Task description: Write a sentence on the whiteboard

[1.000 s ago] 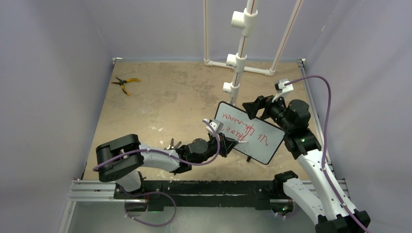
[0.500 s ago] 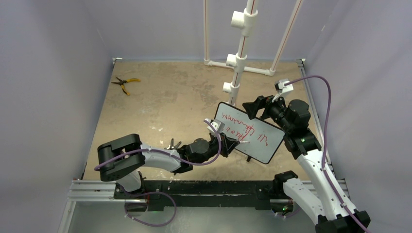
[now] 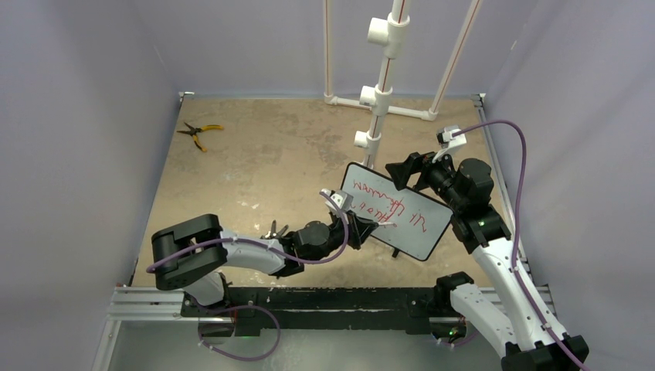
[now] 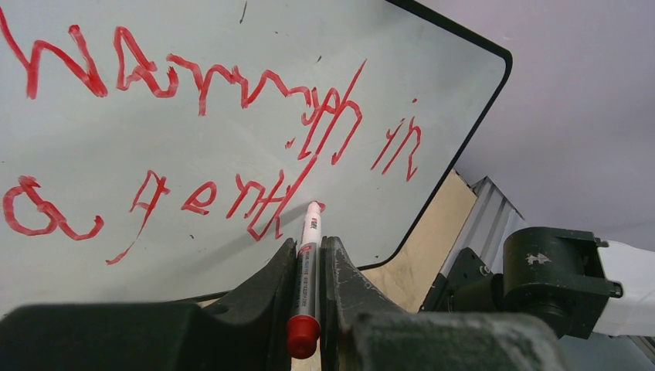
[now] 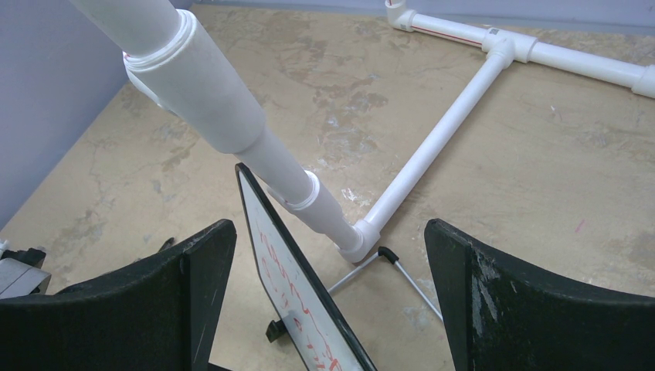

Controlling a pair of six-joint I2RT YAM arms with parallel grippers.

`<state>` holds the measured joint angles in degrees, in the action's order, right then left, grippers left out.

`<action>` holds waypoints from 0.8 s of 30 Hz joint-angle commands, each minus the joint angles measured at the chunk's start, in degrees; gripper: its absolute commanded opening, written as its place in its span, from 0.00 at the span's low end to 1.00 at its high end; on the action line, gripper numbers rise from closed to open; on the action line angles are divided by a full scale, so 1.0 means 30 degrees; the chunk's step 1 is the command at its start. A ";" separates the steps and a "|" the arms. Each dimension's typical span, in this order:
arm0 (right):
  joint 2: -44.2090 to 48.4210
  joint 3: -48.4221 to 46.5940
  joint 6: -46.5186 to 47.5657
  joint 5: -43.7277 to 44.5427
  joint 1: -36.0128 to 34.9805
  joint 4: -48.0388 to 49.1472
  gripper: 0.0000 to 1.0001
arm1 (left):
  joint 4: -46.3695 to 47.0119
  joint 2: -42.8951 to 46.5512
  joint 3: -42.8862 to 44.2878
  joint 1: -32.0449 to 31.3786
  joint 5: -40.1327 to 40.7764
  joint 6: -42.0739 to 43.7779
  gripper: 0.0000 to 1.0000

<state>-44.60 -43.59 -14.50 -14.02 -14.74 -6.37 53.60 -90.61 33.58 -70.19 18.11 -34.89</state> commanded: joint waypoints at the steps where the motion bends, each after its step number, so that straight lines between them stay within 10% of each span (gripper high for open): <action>1: 0.0116 -0.0029 0.0205 0.0191 -0.0088 0.0425 0.95 | 0.1119 0.0704 -0.0236 0.0048 0.0901 0.0112 0.00; 24: 0.0136 -0.0035 0.0205 0.0191 -0.0095 0.0388 0.95 | 0.1283 0.0387 -0.1139 0.0019 0.0279 -0.0355 0.00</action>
<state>-44.60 -43.59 -14.52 -14.02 -14.74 -6.39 54.76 -89.23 29.06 -70.19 19.92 -35.46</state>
